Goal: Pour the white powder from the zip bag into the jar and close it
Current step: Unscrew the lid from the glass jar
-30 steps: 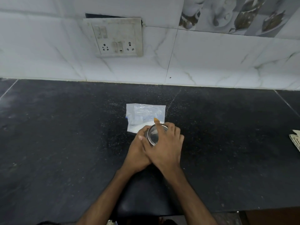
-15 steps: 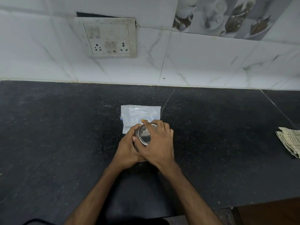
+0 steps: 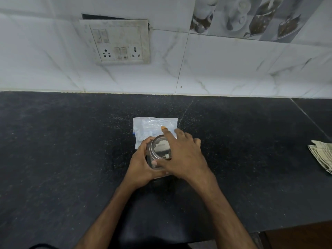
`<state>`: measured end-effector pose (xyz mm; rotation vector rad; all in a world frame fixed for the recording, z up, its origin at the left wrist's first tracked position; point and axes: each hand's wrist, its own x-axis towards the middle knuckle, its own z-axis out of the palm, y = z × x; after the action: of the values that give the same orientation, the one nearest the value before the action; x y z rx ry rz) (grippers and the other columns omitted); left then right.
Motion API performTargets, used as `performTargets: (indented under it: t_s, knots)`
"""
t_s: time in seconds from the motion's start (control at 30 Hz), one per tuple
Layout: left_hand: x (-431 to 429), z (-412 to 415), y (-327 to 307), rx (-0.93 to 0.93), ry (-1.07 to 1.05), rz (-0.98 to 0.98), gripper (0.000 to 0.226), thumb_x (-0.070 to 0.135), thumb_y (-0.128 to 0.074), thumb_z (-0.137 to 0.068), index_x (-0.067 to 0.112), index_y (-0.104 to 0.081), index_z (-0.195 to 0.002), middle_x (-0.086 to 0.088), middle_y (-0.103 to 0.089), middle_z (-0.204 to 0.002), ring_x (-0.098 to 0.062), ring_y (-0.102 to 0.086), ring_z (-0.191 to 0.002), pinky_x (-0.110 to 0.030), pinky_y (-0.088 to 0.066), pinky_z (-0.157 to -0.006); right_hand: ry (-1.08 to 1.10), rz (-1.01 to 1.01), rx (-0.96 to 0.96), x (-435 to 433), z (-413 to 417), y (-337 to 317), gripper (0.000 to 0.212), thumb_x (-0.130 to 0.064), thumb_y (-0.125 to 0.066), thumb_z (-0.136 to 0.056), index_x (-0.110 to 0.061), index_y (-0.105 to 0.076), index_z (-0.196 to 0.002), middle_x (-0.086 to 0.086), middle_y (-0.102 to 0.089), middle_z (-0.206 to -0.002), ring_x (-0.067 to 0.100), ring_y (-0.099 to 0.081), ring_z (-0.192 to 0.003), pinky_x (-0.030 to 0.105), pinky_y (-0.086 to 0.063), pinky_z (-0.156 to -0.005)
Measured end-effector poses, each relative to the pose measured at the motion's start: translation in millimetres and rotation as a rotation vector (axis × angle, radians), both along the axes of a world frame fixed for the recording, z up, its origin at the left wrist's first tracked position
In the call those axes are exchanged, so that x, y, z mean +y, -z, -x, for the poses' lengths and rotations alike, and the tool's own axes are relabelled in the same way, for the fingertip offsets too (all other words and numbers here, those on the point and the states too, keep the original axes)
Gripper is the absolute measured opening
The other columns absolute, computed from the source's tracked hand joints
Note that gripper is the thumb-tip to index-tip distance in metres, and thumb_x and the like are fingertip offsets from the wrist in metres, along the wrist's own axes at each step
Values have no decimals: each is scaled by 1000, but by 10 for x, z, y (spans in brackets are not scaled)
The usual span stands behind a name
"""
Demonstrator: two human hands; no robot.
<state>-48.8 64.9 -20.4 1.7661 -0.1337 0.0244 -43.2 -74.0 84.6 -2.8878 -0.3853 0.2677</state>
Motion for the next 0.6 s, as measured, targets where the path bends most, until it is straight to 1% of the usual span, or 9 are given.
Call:
performTargets:
  t_s: [0.07,0.17,0.23,0.3,0.37,0.43,0.5,0.53,0.6]
  knots:
    - [-3,-4,20,5,0,2,99,26,-97,-49,34,-45,-133,10,-64,-127,-10,-62,-119,-36,-50,-101,-60,-72,-17,-11,12,6,78,-47,-64,-86,-30,-27,-152,4,-35,-152,25,-39,-138,46,-27,-110]
    - [3,-4,31,9,-4,-4,104,30,-96,-48,26,-42,-138,12,-61,-130,-8,-60,-121,-34,-49,-104,-147,-90,146,-102,-62,-24,85,-32,-72,-82,-36,-25,-152,2,-15,-165,25,-14,-152,50,-13,-120]
    - [-4,-10,29,18,-2,-1,104,34,-93,-47,26,-42,-137,13,-61,-129,-7,-60,-121,-31,-49,-103,-128,-83,163,-146,-87,-56,94,-40,-75,-80,-39,-17,-154,3,-10,-166,28,-8,-153,52,-10,-121]
    - [-11,-16,17,30,-5,1,101,32,-94,-47,29,-43,-134,13,-63,-126,-8,-61,-118,-29,-50,-100,-59,-83,42,-104,-58,-36,92,-55,-70,-80,-34,-20,-155,7,-27,-159,28,-28,-146,49,-23,-116]
    - [-12,-30,21,28,-5,-5,100,25,-96,-49,29,-44,-134,12,-63,-127,-9,-62,-118,-30,-51,-99,-75,-100,-26,-47,-52,-11,78,-52,-65,-84,-30,-31,-151,5,-40,-148,26,-43,-135,46,-32,-110]
    - [-17,-34,26,23,-7,-2,103,23,-97,-50,29,-42,-137,10,-61,-130,-9,-60,-120,-31,-50,-101,-152,-114,69,-70,-112,-32,75,-39,-68,-85,-32,-33,-151,4,-32,-156,25,-32,-144,46,-25,-115]
    - [-21,-35,35,27,-5,4,105,28,-97,-49,29,-41,-137,11,-60,-131,-9,-59,-122,-34,-49,-103,-174,-77,176,-115,-164,-63,90,-38,-73,-81,-35,-22,-154,4,-15,-165,27,-11,-152,49,-13,-120]
    - [-24,-31,45,34,-1,11,104,28,-97,-48,29,-42,-137,11,-60,-130,-10,-59,-122,-36,-50,-103,-142,-71,162,-114,-155,-43,95,-46,-74,-79,-36,-18,-155,5,-15,-165,28,-12,-152,50,-14,-120]
    - [-28,-28,46,36,-1,12,102,24,-97,-50,28,-42,-136,10,-62,-128,-12,-61,-120,-36,-52,-100,-69,-114,47,-67,-112,6,91,-56,-69,-80,-33,-22,-154,5,-33,-155,28,-33,-142,46,-29,-114]
